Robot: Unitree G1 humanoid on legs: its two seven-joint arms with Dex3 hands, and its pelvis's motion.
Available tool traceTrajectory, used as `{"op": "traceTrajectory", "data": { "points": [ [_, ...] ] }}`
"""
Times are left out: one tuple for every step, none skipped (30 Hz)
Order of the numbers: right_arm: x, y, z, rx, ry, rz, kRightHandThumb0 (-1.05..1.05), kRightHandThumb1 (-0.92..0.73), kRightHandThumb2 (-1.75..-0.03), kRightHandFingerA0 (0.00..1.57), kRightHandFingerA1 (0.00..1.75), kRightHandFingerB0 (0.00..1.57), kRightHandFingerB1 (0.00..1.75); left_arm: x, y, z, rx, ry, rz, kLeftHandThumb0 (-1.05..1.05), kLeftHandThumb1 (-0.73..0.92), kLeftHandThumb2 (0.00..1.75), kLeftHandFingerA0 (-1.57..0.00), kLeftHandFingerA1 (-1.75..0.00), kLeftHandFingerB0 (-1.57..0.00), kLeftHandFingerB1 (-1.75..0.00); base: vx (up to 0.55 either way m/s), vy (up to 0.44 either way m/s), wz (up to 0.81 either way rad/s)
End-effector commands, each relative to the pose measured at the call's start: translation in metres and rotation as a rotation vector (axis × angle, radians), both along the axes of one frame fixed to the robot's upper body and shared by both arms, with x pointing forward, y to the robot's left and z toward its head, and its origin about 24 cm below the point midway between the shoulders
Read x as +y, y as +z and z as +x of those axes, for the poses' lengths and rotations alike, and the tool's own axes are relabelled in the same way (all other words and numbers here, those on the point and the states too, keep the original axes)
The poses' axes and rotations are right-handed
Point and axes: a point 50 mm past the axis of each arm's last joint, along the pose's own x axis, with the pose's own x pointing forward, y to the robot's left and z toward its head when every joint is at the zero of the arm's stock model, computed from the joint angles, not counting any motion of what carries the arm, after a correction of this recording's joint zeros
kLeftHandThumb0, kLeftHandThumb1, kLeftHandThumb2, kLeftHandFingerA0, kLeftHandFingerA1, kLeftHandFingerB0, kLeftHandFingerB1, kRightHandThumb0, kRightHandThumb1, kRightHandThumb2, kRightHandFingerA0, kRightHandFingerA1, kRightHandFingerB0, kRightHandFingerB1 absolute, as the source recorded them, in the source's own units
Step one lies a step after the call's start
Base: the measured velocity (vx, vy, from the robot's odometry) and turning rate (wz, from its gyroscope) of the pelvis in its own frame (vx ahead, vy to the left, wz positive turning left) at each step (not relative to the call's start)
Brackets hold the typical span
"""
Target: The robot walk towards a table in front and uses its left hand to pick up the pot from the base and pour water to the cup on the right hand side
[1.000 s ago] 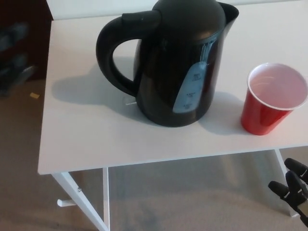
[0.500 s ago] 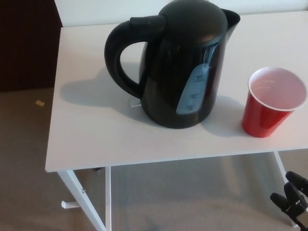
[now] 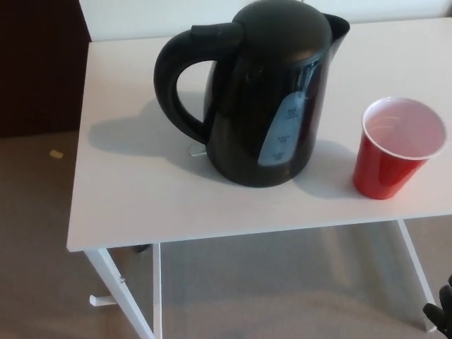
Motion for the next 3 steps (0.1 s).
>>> {"op": "traceTrajectory", "data": {
  "points": [
    [-0.0134, 0.0039, -0.0046, -0.001, -0.037, -0.048, -0.45, -0.59, -0.63, 0.29, 0.57, 0.25, 0.41, -0.0037, -0.0009, 0.0054, 0.033, -0.074, 0.12, -0.26, 0.43, 0.92, -0.01, -0.51, 0.0, -0.48, 0.0, 0.0, 0.0],
    [-0.0128, 0.0042, -0.0035, -0.005, -0.031, -0.046, -0.45, -0.6, -0.62, 0.26, 0.55, 0.25, 0.41, -0.005, -0.0014, 0.0036, 0.038, -0.113, 0.124, -0.4, 0.49, 0.55, -0.14, -0.32, -0.18, -0.28, 0.0, 0.0, 0.0],
    [-0.0125, 0.0043, -0.0031, -0.007, -0.027, -0.046, -0.45, -0.6, -0.62, 0.26, 0.55, 0.25, 0.41, -0.0053, -0.0015, 0.0029, 0.041, -0.128, 0.126, -0.4, 0.49, 0.55, -0.14, -0.32, -0.18, -0.28, 0.0, 0.0, 0.0]
  ]
}}
